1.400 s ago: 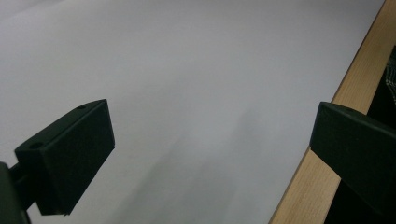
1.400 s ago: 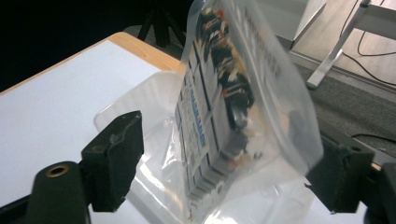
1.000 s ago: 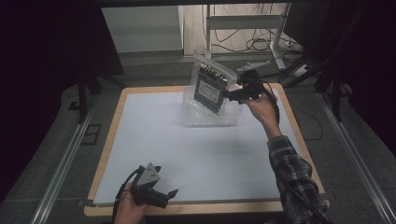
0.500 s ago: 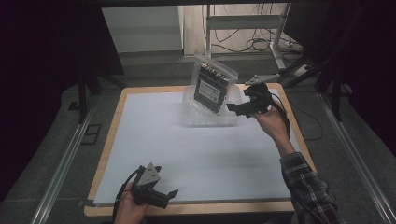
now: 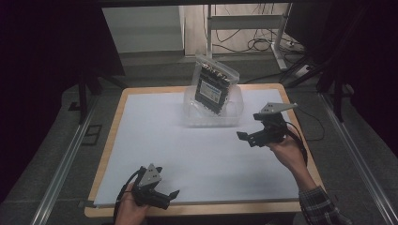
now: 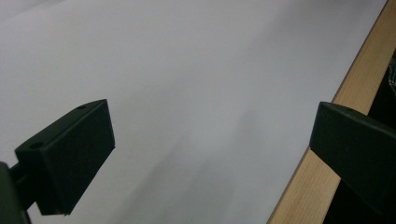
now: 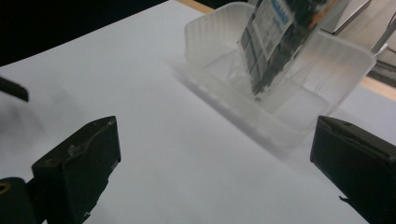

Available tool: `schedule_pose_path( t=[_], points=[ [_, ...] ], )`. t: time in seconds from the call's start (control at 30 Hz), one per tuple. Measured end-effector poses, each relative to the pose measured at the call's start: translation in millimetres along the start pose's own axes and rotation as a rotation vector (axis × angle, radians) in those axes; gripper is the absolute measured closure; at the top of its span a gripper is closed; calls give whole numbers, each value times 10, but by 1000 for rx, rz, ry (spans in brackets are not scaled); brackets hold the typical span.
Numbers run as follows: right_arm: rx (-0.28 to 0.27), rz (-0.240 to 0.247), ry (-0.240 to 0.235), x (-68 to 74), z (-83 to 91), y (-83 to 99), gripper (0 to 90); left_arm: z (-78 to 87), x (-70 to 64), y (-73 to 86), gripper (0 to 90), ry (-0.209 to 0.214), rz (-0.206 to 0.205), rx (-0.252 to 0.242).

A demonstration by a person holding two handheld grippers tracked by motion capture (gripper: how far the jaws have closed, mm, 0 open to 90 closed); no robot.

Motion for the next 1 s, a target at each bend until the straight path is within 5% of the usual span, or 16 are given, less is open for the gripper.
schedule_pose_path(
  t=[0.73, 1.0],
  points=[
    [3, 7, 42, 559, 365, 885, 20, -20, 0, 14, 4, -25, -26, 20],
    [116, 56, 90, 658, 415, 1358, 20, -24, 45, 12, 0, -38, -11, 8]
  ],
)
Point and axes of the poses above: each handheld gripper's, and its own axes: z roughly backward along the jaws, y roughly out of its underside, x roughly to its left, the point moved 8 cm from there along -z, roughly forward along the jaws, and after that the axes turned 13 degrees about z, right-handed, at the moved point
